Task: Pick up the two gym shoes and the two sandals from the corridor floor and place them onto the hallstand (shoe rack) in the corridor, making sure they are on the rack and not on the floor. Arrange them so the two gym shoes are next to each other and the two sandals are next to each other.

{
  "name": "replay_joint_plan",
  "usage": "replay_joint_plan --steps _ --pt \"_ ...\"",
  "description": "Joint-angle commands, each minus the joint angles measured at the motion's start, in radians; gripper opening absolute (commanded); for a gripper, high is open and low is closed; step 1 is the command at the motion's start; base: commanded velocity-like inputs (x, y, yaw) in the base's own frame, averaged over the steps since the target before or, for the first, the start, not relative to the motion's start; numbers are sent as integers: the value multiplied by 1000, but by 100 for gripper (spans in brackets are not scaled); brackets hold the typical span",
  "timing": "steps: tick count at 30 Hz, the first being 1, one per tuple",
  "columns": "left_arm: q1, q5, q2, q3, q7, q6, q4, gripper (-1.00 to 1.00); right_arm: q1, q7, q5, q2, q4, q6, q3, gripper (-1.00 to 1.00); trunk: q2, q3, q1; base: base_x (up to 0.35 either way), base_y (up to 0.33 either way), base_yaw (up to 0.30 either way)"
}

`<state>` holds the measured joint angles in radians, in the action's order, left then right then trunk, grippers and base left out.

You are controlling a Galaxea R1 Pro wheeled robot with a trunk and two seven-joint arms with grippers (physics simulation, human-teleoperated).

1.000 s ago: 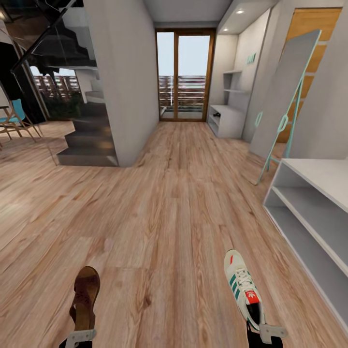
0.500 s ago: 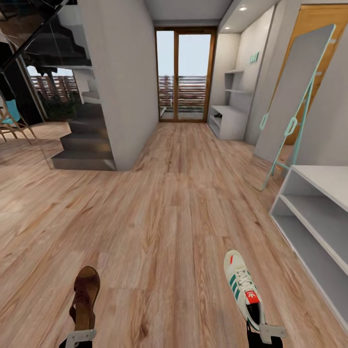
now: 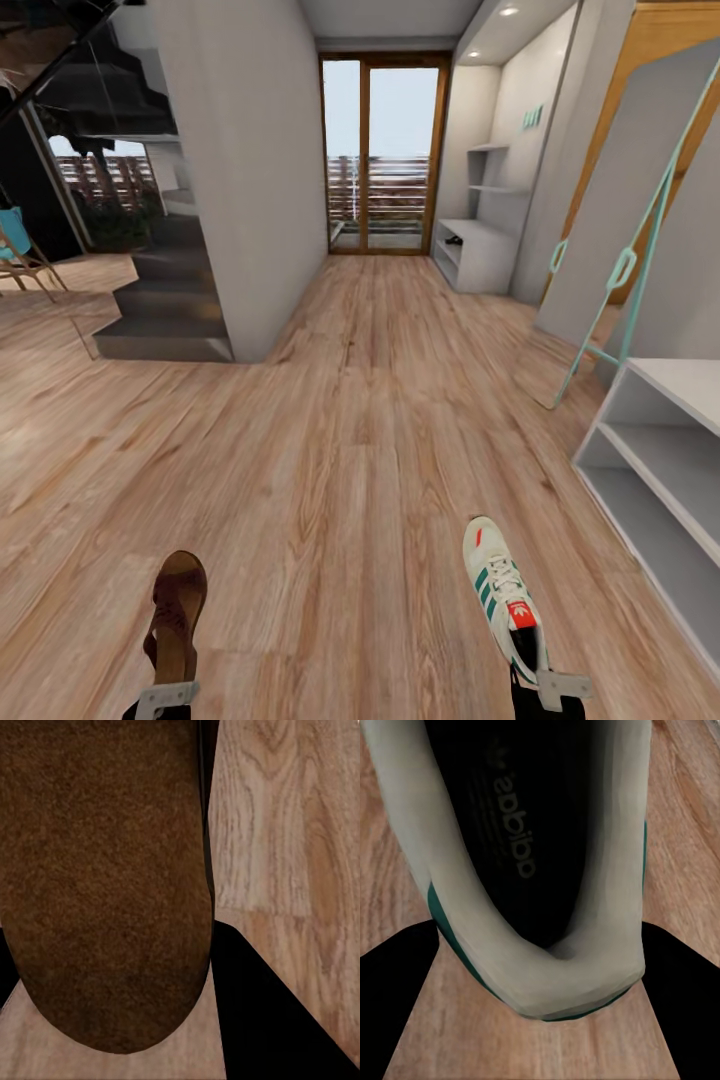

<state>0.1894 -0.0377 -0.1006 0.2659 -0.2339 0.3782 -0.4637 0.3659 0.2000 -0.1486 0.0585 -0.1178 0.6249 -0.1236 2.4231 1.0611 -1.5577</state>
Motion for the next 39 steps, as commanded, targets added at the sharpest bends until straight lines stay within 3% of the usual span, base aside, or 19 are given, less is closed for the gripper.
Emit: replay_joint_plan --steps 1,39 --pt "1 -7 1 9 -8 2 0 -100 1 4 -11 0 1 2 -7 -100 0 1 0 336 0 0" --pt "1 -7 1 9 -8 2 0 -100 -2 4 -11 6 1 2 -7 -100 0 1 0 336 0 0"
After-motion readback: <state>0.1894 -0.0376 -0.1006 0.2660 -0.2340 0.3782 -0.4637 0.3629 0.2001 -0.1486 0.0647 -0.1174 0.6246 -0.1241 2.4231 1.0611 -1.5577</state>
